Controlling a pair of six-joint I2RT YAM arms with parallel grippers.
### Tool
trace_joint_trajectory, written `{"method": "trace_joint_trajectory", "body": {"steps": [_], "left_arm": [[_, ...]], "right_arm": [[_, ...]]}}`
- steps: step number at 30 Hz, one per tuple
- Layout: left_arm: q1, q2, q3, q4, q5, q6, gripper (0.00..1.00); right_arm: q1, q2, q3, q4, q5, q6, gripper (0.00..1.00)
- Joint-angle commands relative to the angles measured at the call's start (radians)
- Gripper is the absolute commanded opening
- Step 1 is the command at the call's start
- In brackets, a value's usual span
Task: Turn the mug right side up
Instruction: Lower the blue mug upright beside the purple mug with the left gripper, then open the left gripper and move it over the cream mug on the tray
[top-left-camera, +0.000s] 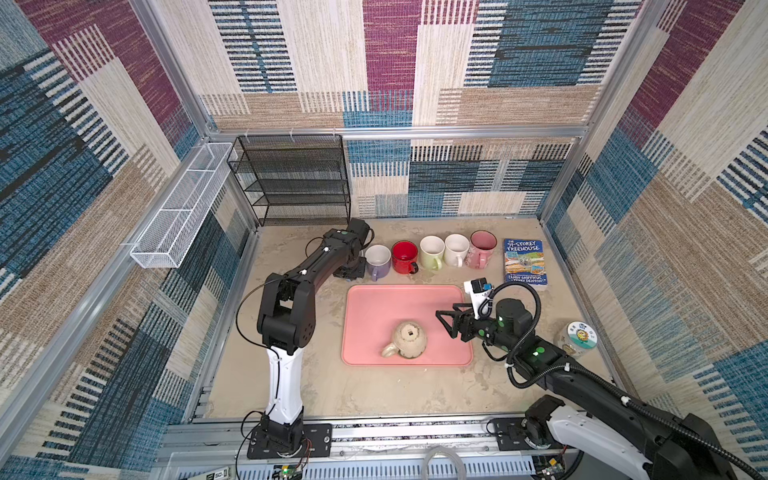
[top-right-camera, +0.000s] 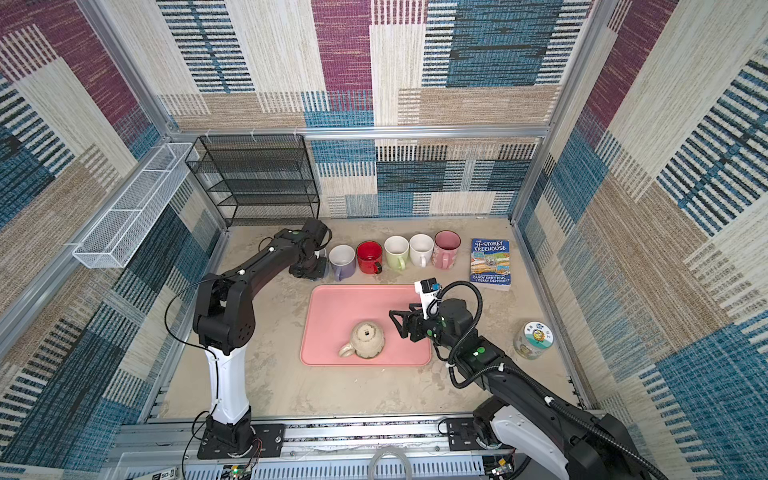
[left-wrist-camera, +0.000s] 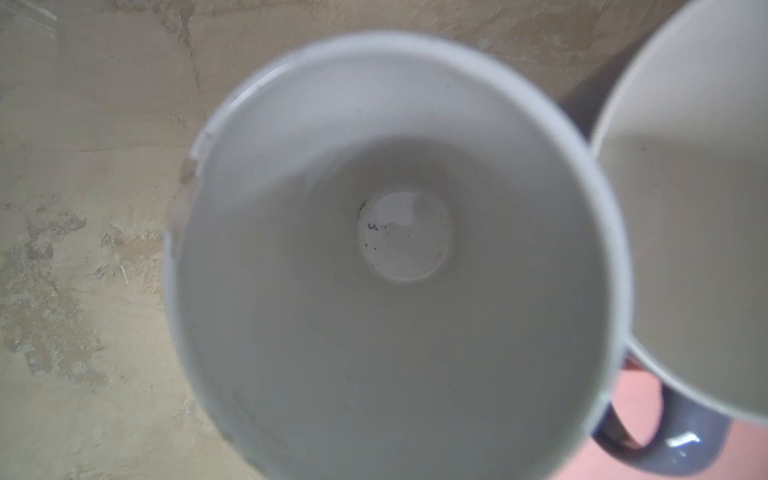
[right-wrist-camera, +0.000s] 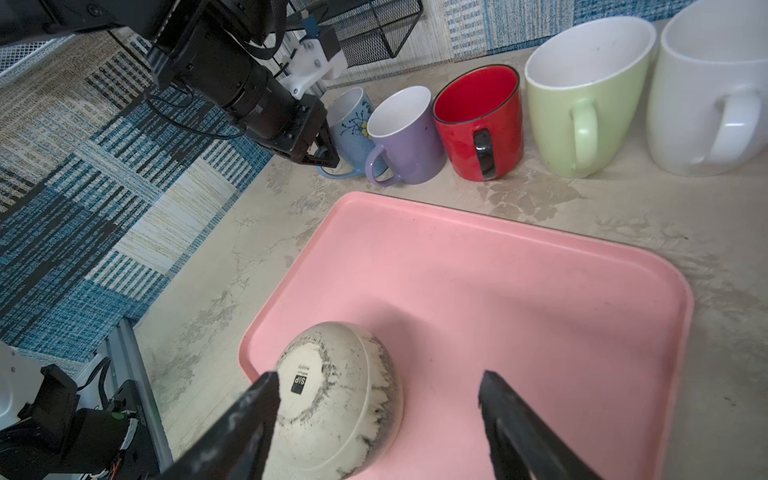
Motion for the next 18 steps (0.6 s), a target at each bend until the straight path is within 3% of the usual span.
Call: {"method": "trace_joint_trajectory", "body": {"steps": [1, 8, 10, 14, 18], "left_arm": [[0.001, -0.019, -0.023, -0.004, 0.015, -0.036, 0.27], [0.001, -0.082, -0.076, 0.004, 0.023, -0.056, 0.37], [0.001, -0.111, -0.092, 0.004, 0.027, -0.06, 0.45], [0.001, -0.199, -0.143, 0.003, 0.043, -0.069, 0.51], [-0.005, -0.336, -0.235, 0.005, 0.097, -0.083, 0.64]], "right_arm": [[-0.002, -0.009, 0.002, 0.007, 0.002, -0.001, 0.78], [-0.002, -0.02, 0.012, -0.01, -0.002, -0.004, 0.78], [-0.002, -0.02, 0.018, -0.016, -0.006, -0.006, 0.78], [-0.002, -0.011, 0.036, -0.036, -0.021, -0.007, 0.79], [-0.001, 0.001, 0.054, -0.065, -0.04, -0.001, 0.79]]}}
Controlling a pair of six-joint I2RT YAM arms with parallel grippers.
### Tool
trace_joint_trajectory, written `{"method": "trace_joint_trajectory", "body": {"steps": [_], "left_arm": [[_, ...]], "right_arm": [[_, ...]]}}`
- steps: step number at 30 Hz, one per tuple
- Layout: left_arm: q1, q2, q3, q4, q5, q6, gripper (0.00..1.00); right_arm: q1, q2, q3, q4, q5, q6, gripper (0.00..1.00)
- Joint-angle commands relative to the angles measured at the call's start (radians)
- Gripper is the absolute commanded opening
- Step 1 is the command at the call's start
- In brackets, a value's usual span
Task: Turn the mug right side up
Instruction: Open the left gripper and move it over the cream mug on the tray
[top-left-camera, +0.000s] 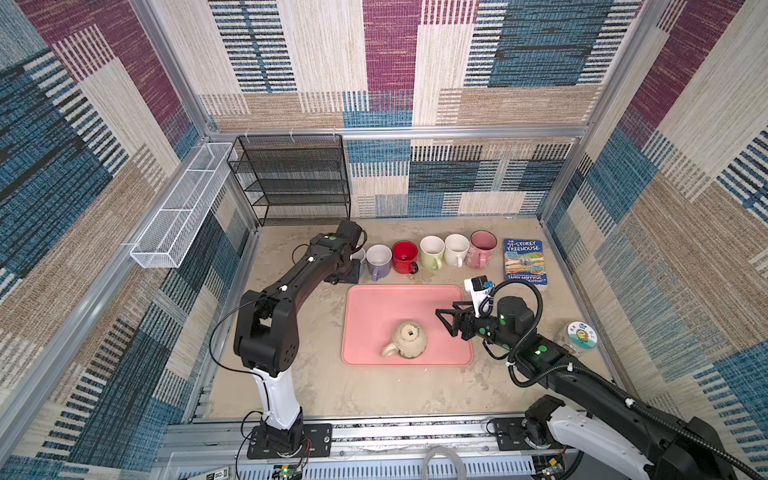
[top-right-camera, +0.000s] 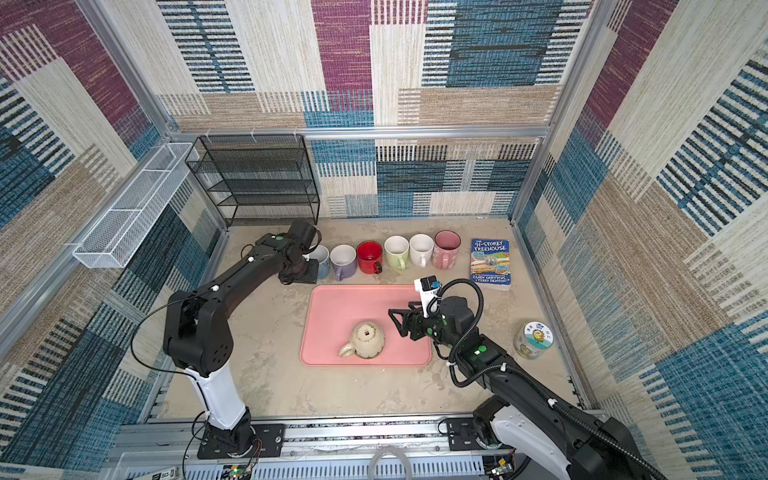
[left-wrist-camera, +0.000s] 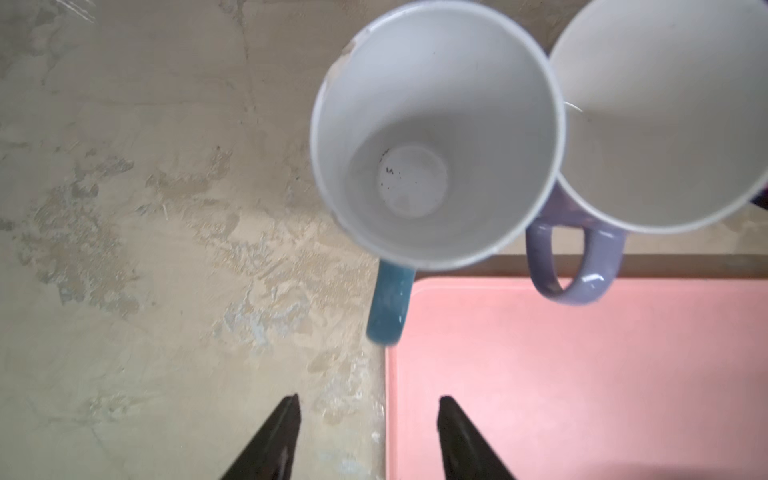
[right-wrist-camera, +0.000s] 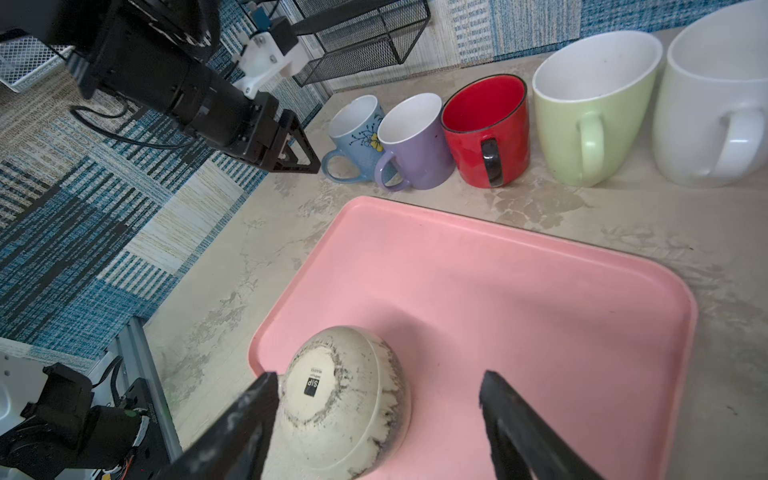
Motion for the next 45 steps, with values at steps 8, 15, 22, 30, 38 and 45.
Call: {"method": "trace_joint_trajectory", "body": {"steps": [8, 15, 22, 30, 38, 45], "left_arm": [[-0.055, -0.375, -0.334, 0.059, 0.134, -0.076, 0.81], [-0.074, -0.578, -0.465, 0.065, 0.205, -0.066, 0.81], [-0.073, -0.7, -0.453, -0.007, 0.239, 0.003, 0.81], [-0.074, -0.77, -0.51, 0.013, 0.243, 0.021, 0.81], [-0.072, -0.78, -0.517, 0.027, 0.295, 0.036, 0.81], [-0.071, -0.784, -0.531, 0.042, 0.317, 0.031, 0.81]], "right_arm": [[0.0, 0.047, 0.085, -0.164, -0.053, 0.011, 0.79], [0.008, 0.085, 0.096, -0.311, -0.04, 0.028, 0.75], [0.055, 0.072, 0.056, -0.391, 0.009, 0.1, 0.75], [0.135, 0.155, 0.064, -0.418, 0.052, 0.175, 0.74], [0.14, 0.259, 0.136, -0.393, 0.068, 0.188, 0.74], [0.14, 0.369, 0.205, -0.361, 0.087, 0.173, 0.75]]}}
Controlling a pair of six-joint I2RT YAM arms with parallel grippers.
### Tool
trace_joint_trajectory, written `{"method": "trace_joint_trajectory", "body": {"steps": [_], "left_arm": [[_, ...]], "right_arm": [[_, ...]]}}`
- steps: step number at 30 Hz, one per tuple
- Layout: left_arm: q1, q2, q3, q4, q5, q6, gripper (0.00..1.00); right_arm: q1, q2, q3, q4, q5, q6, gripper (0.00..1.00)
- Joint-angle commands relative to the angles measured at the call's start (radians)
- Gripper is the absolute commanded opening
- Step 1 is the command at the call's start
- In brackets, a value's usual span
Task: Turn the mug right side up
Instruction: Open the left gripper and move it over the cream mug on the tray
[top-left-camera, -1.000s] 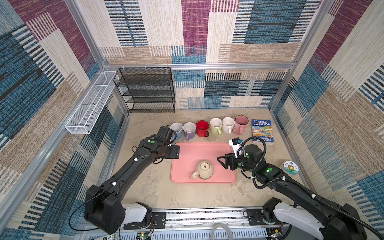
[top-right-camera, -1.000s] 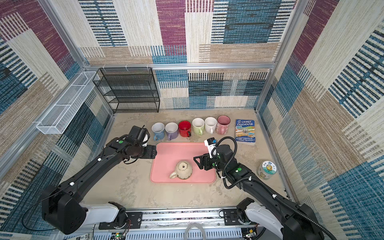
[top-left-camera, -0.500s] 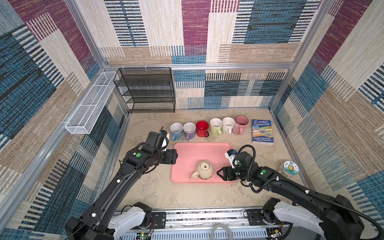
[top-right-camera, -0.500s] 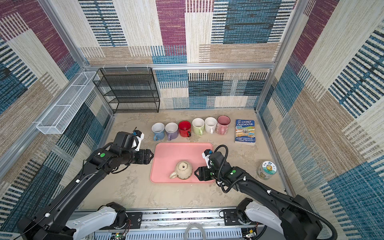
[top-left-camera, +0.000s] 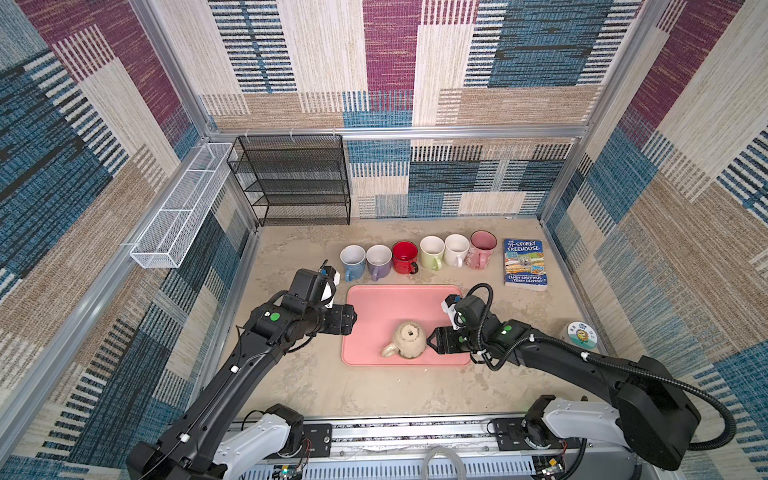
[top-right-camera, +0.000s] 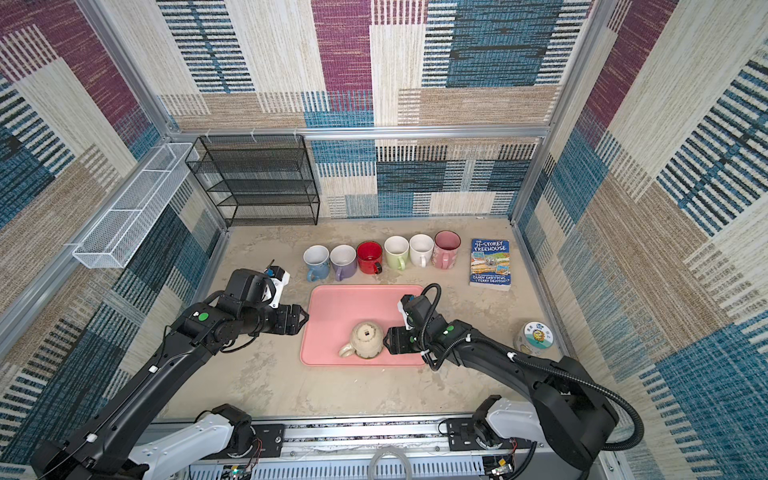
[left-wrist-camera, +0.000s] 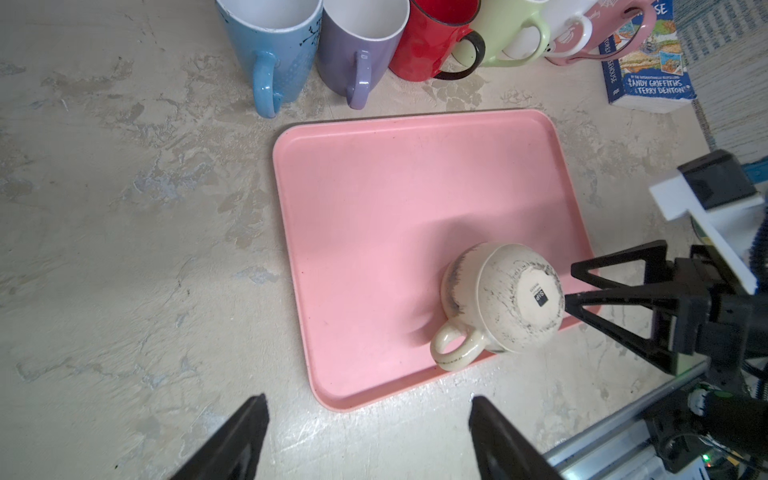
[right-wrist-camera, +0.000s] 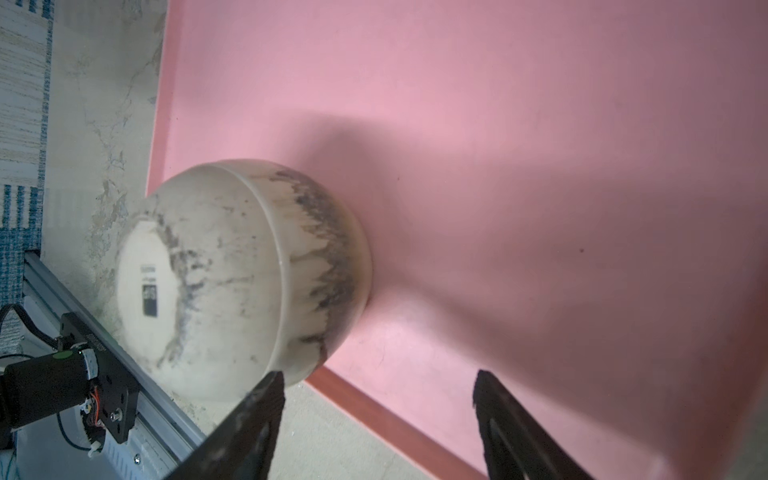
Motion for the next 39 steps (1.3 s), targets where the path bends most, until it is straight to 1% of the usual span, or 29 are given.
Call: {"method": "trace_joint_trajectory", "body": {"steps": [1, 12, 15, 20, 25, 29, 32, 34, 39], "left_arm": [[0.002, 0.007, -0.002, 0.026, 0.032, 0.025, 0.81], [0.001, 0.029, -0.006, 0.025, 0.024, 0.026, 0.8], [0.001, 0.05, -0.002, 0.026, 0.049, 0.032, 0.78], [-0.01, 0.103, 0.012, 0.026, 0.135, 0.071, 0.77], [-0.085, 0.126, 0.043, 0.004, 0.082, 0.121, 0.77], [-0.118, 0.127, 0.064, -0.02, 0.06, 0.164, 0.76], [-0.144, 0.123, 0.062, -0.023, 0.061, 0.176, 0.72], [-0.172, 0.129, 0.062, -0.031, 0.057, 0.185, 0.68], [-0.261, 0.145, 0.05, -0.038, -0.016, 0.201, 0.61]], "right_arm": [[0.002, 0.032, 0.034, 0.056, 0.02, -0.008, 0.75], [0.0, 0.157, 0.134, 0.094, 0.041, -0.082, 0.76], [0.0, 0.164, 0.151, 0.095, 0.037, -0.097, 0.76], [0.0, 0.126, 0.148, 0.091, 0.048, -0.116, 0.76], [-0.006, 0.051, 0.12, 0.085, 0.072, -0.15, 0.77], [-0.012, 0.003, 0.097, 0.113, 0.074, -0.181, 0.79], [-0.016, -0.02, 0.099, 0.125, 0.071, -0.202, 0.8], [-0.016, -0.045, 0.097, 0.13, 0.07, -0.214, 0.8], [-0.031, -0.122, 0.036, 0.176, 0.065, -0.221, 0.81]]}}
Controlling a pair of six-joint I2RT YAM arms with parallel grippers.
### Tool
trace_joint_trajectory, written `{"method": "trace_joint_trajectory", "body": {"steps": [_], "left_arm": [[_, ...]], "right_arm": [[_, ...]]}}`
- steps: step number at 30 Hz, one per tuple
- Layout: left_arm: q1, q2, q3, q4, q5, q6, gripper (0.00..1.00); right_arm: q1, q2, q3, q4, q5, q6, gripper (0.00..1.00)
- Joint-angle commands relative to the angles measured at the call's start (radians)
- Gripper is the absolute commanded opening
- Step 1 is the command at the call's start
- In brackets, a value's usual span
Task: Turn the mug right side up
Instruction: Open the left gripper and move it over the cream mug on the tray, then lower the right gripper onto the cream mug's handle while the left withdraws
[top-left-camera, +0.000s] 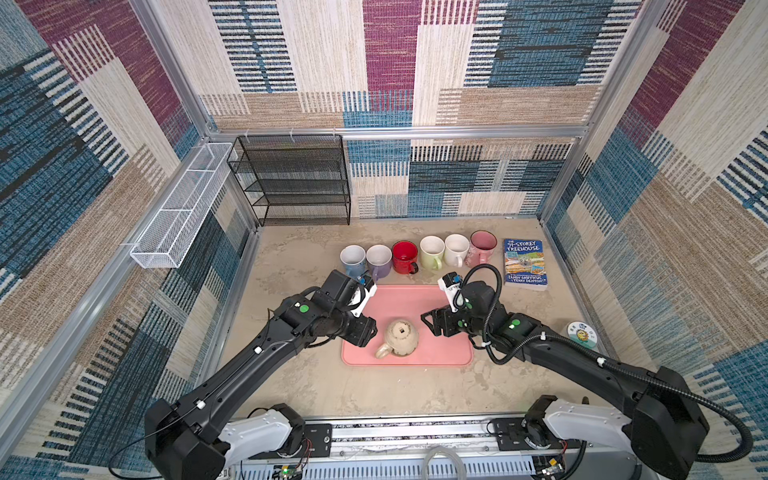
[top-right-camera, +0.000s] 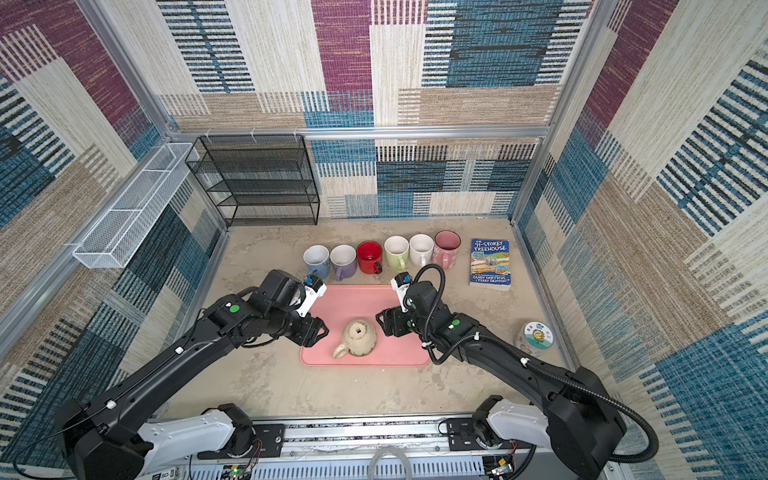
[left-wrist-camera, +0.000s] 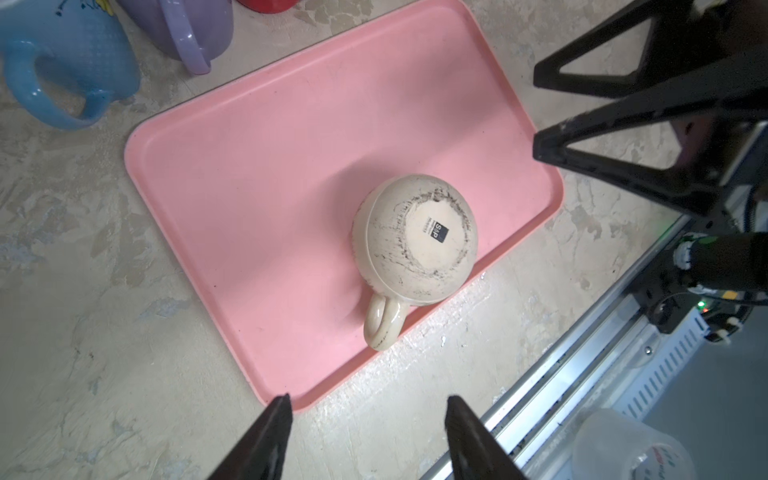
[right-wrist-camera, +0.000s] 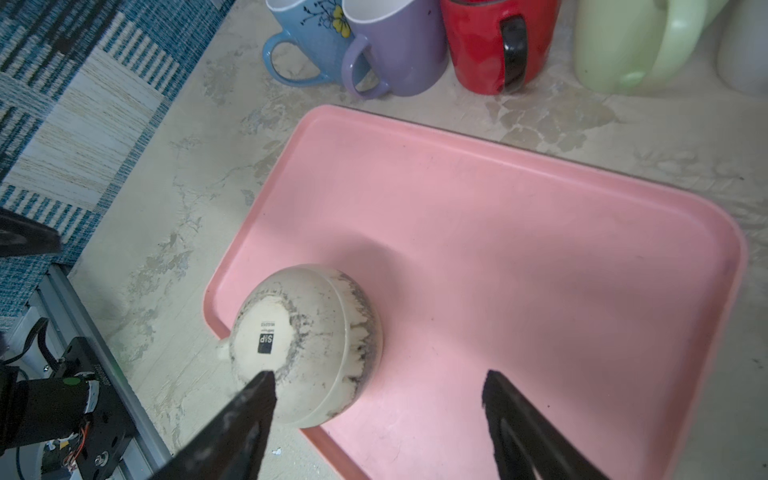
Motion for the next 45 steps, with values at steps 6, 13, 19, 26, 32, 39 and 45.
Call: {"method": "trace_joint_trajectory", "body": {"steps": [6, 13, 19, 26, 32, 39, 45], "left_arm": [[-0.093, 0.061, 0.009, -0.026, -0.099, 0.038, 0.43], [-0.189, 0.16, 0.037, -0.03, -0.175, 0.037, 0.42], [-0.221, 0.298, 0.058, -0.027, -0.198, 0.057, 0.46], [-0.227, 0.384, 0.056, 0.022, -0.204, 0.075, 0.46], [-0.227, 0.402, 0.04, 0.056, -0.189, 0.064, 0.46], [-0.228, 0.415, 0.028, 0.092, -0.161, 0.037, 0.39], [-0.226, 0.429, 0.032, 0.183, -0.105, -0.03, 0.38]], "right_arm": [[-0.033, -0.086, -0.074, 0.097, -0.013, 0.0, 0.81], [-0.053, -0.114, -0.151, 0.159, -0.016, 0.044, 0.81], [-0.056, -0.169, -0.196, 0.18, 0.006, 0.024, 0.81], [-0.056, -0.199, -0.226, 0.211, 0.007, 0.023, 0.81], [-0.057, -0.189, -0.24, 0.224, -0.019, 0.031, 0.81], [-0.059, -0.218, -0.24, 0.207, -0.015, 0.035, 0.81], [-0.058, -0.238, -0.257, 0.178, -0.019, 0.062, 0.81]]}}
